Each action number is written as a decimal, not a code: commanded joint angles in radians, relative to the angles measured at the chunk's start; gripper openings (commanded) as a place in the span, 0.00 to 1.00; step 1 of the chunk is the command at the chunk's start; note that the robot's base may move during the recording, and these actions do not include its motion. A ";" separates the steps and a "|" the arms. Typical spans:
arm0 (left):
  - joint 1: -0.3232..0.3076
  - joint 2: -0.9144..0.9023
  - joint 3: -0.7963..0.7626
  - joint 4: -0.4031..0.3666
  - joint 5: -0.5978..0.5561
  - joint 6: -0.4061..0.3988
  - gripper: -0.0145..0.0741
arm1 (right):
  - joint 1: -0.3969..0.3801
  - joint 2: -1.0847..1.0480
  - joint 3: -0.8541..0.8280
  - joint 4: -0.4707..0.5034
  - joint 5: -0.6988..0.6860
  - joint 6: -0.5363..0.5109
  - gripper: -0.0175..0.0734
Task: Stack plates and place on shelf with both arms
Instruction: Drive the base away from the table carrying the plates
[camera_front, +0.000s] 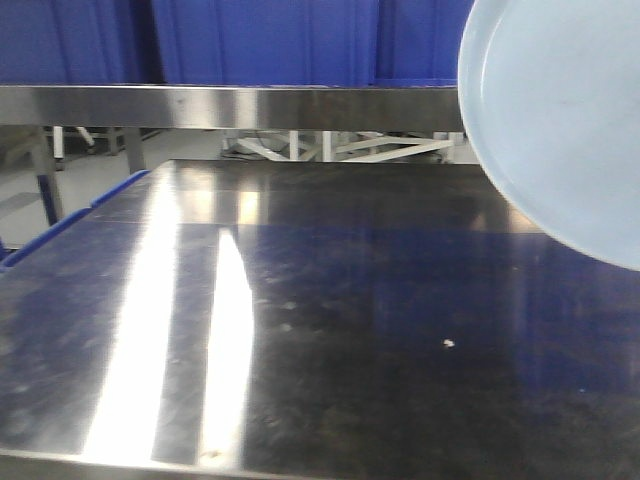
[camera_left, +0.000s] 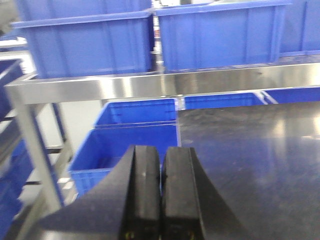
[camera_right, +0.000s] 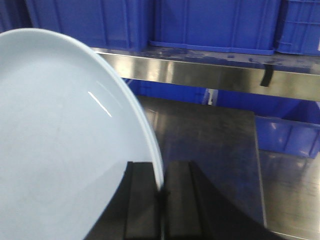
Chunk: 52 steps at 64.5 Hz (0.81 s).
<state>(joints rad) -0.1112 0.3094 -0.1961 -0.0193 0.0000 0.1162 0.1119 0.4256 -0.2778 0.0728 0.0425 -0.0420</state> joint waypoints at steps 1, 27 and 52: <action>0.004 0.006 -0.036 -0.008 -0.090 -0.008 0.26 | -0.006 0.002 -0.033 0.002 -0.107 0.005 0.25; 0.004 0.006 -0.036 -0.008 -0.090 -0.008 0.26 | -0.006 0.002 -0.033 0.002 -0.107 0.005 0.25; 0.004 0.006 -0.036 -0.008 -0.090 -0.008 0.26 | -0.006 0.002 -0.033 0.002 -0.107 0.005 0.25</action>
<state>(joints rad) -0.1112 0.3094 -0.1961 -0.0193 0.0000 0.1162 0.1119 0.4256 -0.2778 0.0728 0.0425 -0.0420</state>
